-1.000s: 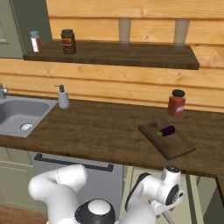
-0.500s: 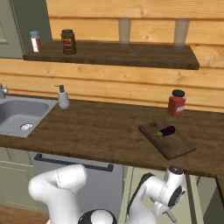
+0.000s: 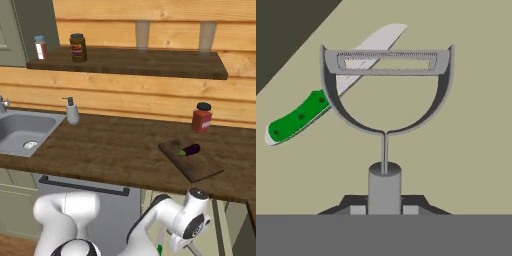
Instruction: Place the appropriate cutting tool for cutting the eggplant skin on the cutting board.
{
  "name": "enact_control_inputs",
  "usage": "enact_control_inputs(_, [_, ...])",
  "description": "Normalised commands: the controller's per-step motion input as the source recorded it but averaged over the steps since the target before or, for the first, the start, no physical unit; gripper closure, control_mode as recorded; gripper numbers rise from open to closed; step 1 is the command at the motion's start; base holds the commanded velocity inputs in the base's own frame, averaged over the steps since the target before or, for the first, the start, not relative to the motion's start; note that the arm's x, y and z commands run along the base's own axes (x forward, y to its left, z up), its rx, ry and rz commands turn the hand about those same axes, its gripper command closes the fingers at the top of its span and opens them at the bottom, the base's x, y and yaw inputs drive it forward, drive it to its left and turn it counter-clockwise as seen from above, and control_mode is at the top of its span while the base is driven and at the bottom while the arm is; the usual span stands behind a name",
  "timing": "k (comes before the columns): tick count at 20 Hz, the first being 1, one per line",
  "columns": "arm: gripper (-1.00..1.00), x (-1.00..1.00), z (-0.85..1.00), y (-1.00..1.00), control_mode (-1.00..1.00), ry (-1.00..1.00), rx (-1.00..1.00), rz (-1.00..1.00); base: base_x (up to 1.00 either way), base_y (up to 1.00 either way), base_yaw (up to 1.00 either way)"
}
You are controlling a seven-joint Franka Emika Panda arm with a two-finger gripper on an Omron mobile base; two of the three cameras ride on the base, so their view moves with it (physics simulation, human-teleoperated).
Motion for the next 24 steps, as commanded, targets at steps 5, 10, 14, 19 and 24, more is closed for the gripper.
enact_control_inputs(5, [1.0, -0.54, 1.0, 0.0, -1.0, 0.0, 0.0, 0.03, 0.0, 0.0, 0.0])
enact_control_inputs(10, [1.0, 0.16, 1.0, -0.28, -1.0, -0.01, 0.02, 0.0, 0.0, 0.0, 0.0])
enact_control_inputs(14, [1.0, 0.55, 1.0, -0.57, -1.0, 0.0, 0.06, 0.0, 0.0, 0.0, 0.0])
enact_control_inputs(19, [1.0, 0.84, 0.89, -0.6, -1.0, -0.01, 0.14, 0.0, 0.0, 0.0, 0.0])
enact_control_inputs(24, [1.0, 0.99, 0.68, -0.35, -1.0, 0.0, 0.19, 0.0, 0.0, 0.0, 0.0])
